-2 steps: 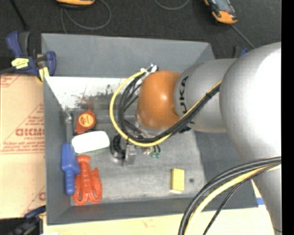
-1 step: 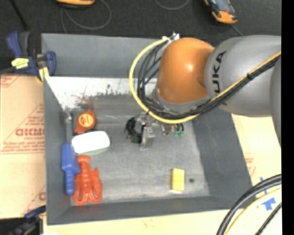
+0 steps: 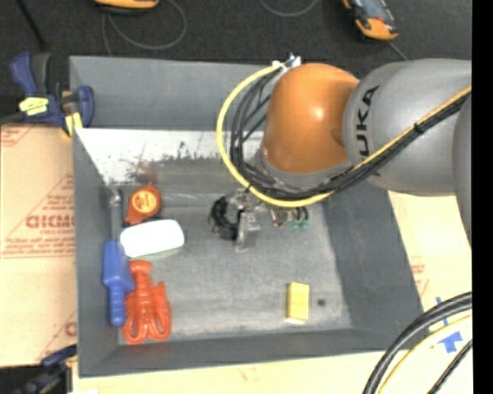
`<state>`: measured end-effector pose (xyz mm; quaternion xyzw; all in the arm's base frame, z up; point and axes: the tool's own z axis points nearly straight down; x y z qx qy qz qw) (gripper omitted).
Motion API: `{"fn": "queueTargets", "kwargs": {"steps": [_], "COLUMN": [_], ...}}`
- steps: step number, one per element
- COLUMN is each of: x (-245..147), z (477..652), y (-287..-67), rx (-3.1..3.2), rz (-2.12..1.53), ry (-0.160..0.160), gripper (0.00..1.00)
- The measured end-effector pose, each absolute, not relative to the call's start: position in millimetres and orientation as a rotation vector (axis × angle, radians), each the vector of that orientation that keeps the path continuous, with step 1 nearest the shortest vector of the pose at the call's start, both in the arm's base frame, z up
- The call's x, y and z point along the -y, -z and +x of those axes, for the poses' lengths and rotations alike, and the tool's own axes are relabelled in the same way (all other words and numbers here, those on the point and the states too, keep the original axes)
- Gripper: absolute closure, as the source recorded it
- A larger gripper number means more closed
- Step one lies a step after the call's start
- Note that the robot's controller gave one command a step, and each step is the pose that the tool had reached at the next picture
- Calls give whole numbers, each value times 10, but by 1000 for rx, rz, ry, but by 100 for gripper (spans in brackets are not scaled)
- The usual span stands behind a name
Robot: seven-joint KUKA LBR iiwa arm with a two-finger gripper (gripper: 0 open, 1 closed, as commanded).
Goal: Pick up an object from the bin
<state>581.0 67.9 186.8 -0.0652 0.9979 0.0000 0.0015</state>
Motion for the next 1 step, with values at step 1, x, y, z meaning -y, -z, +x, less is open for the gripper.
{"fn": "queueTargets", "kwargs": {"steps": [1], "x": [-981], "z": [6149], "y": [-2585], "rx": [-3129], "rz": [-236], "ry": [0], "gripper": [100]}}
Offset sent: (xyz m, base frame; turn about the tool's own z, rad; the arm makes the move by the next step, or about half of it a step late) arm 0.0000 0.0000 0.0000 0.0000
